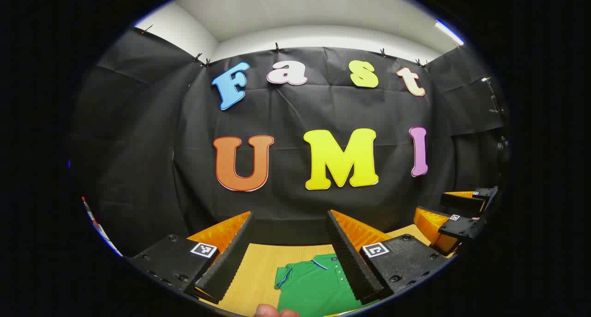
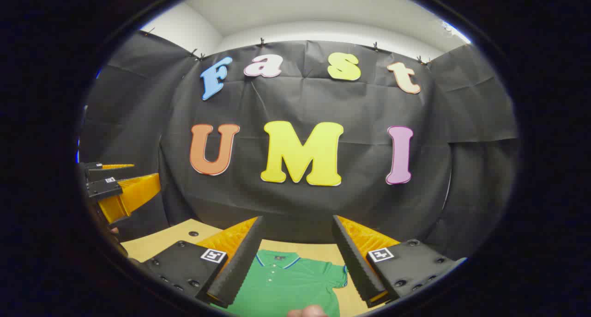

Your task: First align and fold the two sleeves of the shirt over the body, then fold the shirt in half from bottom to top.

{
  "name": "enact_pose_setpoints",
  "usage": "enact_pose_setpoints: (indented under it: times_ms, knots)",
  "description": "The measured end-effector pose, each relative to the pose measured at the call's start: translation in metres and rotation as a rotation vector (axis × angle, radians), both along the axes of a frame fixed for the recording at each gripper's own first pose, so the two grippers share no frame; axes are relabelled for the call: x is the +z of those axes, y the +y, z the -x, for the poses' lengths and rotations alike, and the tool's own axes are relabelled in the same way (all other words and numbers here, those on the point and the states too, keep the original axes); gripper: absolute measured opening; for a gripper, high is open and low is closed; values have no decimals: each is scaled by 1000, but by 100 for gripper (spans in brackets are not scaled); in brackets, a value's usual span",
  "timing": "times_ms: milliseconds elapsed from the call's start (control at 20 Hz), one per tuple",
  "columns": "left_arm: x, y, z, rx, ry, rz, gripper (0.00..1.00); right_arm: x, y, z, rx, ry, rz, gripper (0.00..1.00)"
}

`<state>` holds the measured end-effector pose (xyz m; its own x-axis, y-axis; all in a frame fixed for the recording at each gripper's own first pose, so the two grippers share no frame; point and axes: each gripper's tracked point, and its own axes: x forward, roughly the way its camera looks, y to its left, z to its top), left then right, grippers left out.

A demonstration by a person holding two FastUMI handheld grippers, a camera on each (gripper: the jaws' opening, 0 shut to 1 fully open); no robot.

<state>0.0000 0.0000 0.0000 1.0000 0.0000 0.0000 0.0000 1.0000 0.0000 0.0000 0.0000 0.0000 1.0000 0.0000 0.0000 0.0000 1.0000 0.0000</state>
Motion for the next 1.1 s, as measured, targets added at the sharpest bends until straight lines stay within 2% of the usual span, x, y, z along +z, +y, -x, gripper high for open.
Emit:
enact_pose_setpoints:
  times_ms: [50,550,750,800,1100]
  knots:
    - [1,3,1,5,-1,-6,98,1,0,-1,-1,-4,-4,95]
    - [4,7,7,41,0,-7,98,2,1,-2,39,-8,9,93]
    - [7,15,11,73,-3,-22,100,1,-15,-10,16,-7,7,93]
    - [7,16,12,80,0,-20,98,1,-19,-12,9,-5,4,92]
    - [-1,1,7,65,25,5,98,-12,-36,-11,11,37,13,93]
